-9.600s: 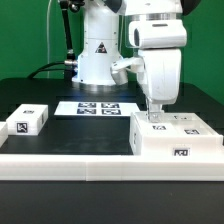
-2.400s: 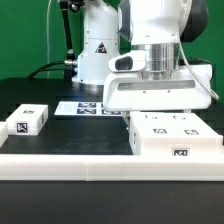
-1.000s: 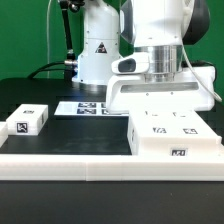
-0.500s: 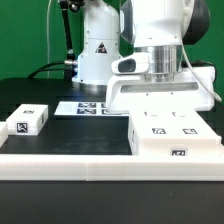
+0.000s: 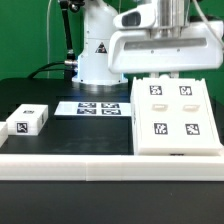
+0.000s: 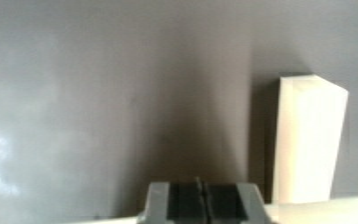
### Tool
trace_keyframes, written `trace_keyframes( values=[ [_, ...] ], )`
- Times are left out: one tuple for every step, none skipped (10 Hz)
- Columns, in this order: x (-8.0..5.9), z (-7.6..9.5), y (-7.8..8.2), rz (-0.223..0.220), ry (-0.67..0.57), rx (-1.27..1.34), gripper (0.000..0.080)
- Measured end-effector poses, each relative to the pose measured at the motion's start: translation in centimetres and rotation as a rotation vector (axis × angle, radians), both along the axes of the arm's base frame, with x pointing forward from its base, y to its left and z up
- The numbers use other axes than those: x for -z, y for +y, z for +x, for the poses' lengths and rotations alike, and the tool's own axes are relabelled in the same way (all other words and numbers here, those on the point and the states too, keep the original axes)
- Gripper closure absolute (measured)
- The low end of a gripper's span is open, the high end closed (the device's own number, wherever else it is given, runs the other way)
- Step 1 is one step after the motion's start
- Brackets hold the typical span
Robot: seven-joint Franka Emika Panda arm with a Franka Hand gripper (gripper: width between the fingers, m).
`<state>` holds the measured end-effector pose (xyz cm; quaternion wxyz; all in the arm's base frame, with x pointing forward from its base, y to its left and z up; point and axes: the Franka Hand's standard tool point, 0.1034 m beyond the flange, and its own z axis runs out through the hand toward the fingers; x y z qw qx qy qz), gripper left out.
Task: Assemble cabinet
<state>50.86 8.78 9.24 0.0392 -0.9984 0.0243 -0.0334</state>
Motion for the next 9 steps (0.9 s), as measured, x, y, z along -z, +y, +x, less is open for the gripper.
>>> trace_keyframes(
  values=[
    [-1.4, 0.6, 0.1, 0.003, 0.005, -0.002, 0.0798],
    [-1.3, 0.6, 0.1, 0.003, 0.001, -0.002, 0.0798],
    [-1.3, 0.5, 0.1, 0.003, 0.003, -0.002, 0.0798],
    [-1.3, 0.5, 0.1, 0.003, 0.003, -0.002, 0.0798],
    [-1.3, 0.5, 0.1, 0.003, 0.003, -0.002, 0.0798],
    [-1.3, 0.6, 0.0, 0.001, 0.001, -0.009, 0.0798],
    [-1.7, 0.7, -0.1, 0.001, 0.0, -0.01, 0.0798],
    [-2.5, 1.2, 0.0, 0.003, 0.0, -0.012, 0.0798],
    [-3.1, 1.7, 0.1, 0.004, 0.005, -0.014, 0.0798]
  ],
)
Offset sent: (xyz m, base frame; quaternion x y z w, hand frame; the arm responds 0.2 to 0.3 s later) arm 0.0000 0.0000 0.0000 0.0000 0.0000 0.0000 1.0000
